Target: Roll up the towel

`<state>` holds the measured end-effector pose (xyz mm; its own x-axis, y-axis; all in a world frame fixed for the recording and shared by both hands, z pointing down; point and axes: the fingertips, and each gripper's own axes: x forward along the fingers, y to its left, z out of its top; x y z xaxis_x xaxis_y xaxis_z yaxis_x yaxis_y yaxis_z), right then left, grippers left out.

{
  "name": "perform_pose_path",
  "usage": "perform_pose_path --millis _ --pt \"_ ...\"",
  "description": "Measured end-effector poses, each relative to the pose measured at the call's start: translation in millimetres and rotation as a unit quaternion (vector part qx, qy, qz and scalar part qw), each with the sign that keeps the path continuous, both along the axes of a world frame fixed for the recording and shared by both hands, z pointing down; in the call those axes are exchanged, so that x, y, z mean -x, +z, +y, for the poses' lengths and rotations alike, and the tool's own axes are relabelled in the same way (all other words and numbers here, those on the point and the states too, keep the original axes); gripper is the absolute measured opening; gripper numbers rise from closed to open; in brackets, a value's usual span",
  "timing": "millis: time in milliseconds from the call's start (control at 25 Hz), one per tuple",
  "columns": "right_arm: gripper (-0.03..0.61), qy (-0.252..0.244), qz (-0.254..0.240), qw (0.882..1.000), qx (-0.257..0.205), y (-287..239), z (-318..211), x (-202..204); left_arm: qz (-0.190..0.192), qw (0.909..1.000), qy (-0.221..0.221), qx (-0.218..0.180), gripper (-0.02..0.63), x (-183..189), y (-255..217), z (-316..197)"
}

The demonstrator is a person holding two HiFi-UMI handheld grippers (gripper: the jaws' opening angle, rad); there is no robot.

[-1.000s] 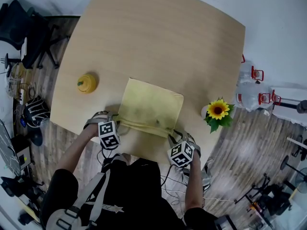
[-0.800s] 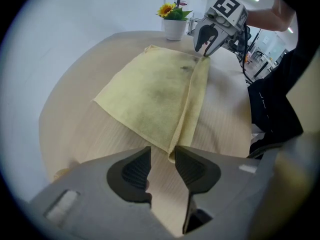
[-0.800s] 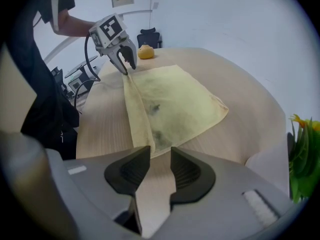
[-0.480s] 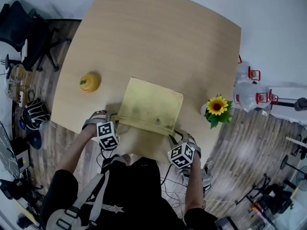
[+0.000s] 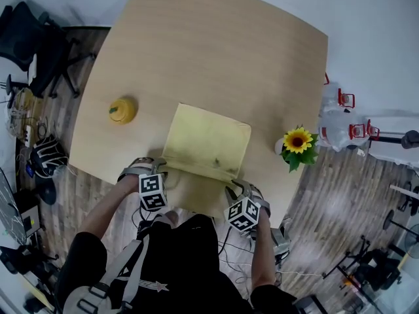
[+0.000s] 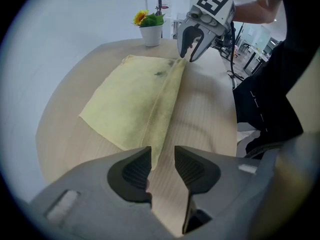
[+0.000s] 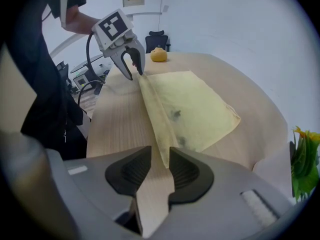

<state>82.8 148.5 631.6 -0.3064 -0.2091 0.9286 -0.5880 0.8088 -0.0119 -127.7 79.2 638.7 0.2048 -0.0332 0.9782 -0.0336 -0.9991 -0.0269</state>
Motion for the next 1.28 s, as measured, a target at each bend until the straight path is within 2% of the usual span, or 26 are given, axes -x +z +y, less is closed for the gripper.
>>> perform_pose_path --millis 120,240,400,520,640,840,1080,1280 --pt "0.117 0.002 0.004 1.0 -0.001 5.5 1.1 -1.5 0.0 1.0 -0.001 0.001 0.142 -0.5 5.3 0.7" --pt "0.103 0.005 0.008 1.0 -0.002 10.4 -0.8 -3.3 -0.004 0.9999 -0.001 -0.009 0.086 -0.3 9.0 -5.7" --pt "0.074 -0.001 0.017 1.0 -0.003 15.9 -1.2 -5.5 -0.008 0.9999 0.005 -0.013 0.074 -2.3 12.6 -10.4" --pt "0.057 -0.005 0.023 1.0 -0.006 17.9 -2.3 -5.8 -0.012 0.9997 0.014 -0.018 0.037 -2.5 13.1 -11.1" --pt "0.024 -0.008 0.026 1.0 -0.01 19.2 -1.7 -5.8 -0.014 0.9995 0.016 -0.022 0.029 -1.0 13.4 -10.0" --pt "0.018 -0.013 0.025 1.0 -0.006 18.4 5.7 -5.2 -0.015 0.9996 0.019 -0.015 0.025 3.1 13.0 -0.7" --pt "0.017 -0.027 0.015 0.999 0.019 16.7 36.1 2.7 -0.022 0.9993 0.029 0.005 0.025 17.0 12.0 27.6" --pt "0.017 -0.05 -0.016 0.993 0.102 14.6 78.8 15.5 -0.034 0.9966 0.042 0.062 0.025 28.5 10.1 64.6"
